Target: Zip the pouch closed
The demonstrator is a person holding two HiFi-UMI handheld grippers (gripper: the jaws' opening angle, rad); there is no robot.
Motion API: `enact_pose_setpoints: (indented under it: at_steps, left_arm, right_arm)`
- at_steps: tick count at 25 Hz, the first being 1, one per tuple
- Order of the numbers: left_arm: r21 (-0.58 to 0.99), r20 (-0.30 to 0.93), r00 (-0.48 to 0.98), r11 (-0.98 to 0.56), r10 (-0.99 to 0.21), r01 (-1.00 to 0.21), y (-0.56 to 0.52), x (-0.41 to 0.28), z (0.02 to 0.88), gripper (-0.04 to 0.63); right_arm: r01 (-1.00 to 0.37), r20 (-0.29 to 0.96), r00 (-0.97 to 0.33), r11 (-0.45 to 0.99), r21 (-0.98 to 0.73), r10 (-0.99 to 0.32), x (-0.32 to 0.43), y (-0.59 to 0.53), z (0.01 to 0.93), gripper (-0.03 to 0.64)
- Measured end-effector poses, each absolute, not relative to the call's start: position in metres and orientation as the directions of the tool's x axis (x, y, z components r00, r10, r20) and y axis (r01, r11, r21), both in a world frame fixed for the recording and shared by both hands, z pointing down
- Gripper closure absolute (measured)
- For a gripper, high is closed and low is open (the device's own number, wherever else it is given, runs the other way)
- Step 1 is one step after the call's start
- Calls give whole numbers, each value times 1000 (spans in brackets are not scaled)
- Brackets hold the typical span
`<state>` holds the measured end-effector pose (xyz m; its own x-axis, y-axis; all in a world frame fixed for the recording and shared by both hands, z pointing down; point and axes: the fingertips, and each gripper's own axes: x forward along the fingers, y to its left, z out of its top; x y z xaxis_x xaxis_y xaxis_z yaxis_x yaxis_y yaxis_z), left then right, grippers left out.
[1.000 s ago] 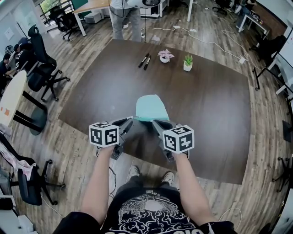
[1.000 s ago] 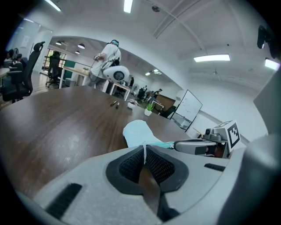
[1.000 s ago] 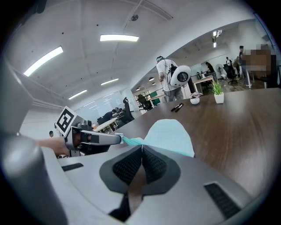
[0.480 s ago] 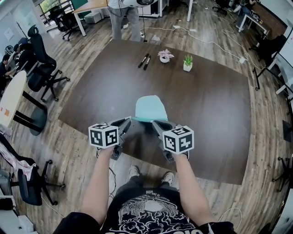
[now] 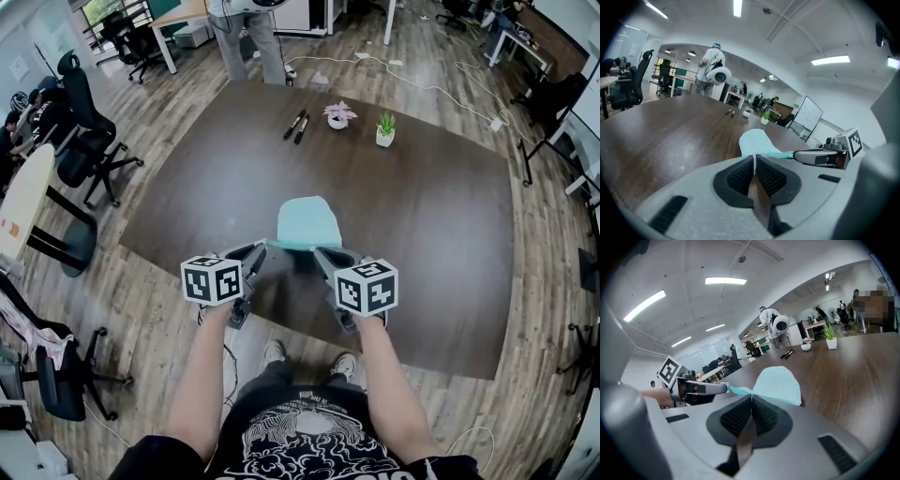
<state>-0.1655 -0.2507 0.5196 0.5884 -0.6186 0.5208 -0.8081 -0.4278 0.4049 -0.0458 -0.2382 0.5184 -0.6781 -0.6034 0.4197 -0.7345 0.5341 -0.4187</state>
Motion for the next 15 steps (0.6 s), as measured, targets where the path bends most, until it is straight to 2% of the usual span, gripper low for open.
enact_pose_setpoints:
  at_steps: [15]
  left_arm:
    - [403, 530, 569, -404, -629, -821, -249, -176, 521, 572]
  right_arm:
    - [-742, 423, -670, 523, -420, -610, -43, -236, 519, 615]
